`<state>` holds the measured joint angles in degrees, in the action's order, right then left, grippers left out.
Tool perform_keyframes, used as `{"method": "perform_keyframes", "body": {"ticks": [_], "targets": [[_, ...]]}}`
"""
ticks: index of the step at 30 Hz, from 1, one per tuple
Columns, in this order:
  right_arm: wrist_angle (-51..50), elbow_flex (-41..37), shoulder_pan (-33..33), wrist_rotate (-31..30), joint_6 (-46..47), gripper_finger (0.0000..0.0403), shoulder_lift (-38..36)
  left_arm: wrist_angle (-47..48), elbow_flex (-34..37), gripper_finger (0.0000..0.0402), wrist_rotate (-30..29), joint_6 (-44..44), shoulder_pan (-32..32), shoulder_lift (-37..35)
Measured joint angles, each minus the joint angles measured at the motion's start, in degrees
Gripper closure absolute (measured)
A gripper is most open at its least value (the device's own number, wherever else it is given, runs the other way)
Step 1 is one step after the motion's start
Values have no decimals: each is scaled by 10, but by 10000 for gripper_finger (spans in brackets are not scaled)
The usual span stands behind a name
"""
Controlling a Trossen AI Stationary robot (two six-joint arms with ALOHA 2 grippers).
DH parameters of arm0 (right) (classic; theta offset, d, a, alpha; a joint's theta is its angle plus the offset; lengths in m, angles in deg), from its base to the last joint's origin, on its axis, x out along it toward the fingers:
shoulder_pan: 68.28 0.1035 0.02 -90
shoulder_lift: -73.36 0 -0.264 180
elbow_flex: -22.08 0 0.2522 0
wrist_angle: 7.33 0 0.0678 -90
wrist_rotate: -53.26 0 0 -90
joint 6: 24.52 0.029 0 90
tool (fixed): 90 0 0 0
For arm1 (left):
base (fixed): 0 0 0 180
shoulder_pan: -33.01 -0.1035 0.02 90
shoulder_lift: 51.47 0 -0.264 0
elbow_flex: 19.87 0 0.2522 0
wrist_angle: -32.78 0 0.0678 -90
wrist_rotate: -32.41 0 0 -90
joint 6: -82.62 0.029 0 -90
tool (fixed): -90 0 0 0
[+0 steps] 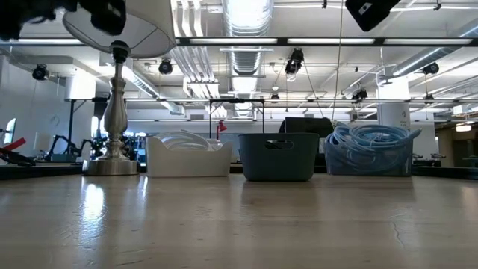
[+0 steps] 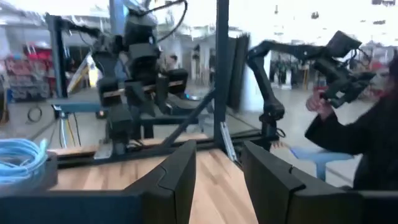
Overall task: Sort HDMI cables
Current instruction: Return to Home Position
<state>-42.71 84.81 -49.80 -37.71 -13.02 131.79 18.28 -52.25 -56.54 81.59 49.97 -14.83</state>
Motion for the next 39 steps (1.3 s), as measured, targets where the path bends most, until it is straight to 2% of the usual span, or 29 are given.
{"method": "perform_keyframes", "body": {"ticks": [6, 17, 25, 39], "targets": [[-1, 0, 0, -1, -38, 316, -8, -80, 98, 268, -31, -31, -14, -52], [0, 0, 0, -2, -87, 335, -6, -71, 162, 268, -31, -36, -39, -174], [0, 0, 0, -2, -87, 324, -6, -48, 181, 268, -30, -42, -40, -228], [0, 0, 0, -5, -87, 315, -6, 83, 179, 268, -35, -35, -43, -331]]}}
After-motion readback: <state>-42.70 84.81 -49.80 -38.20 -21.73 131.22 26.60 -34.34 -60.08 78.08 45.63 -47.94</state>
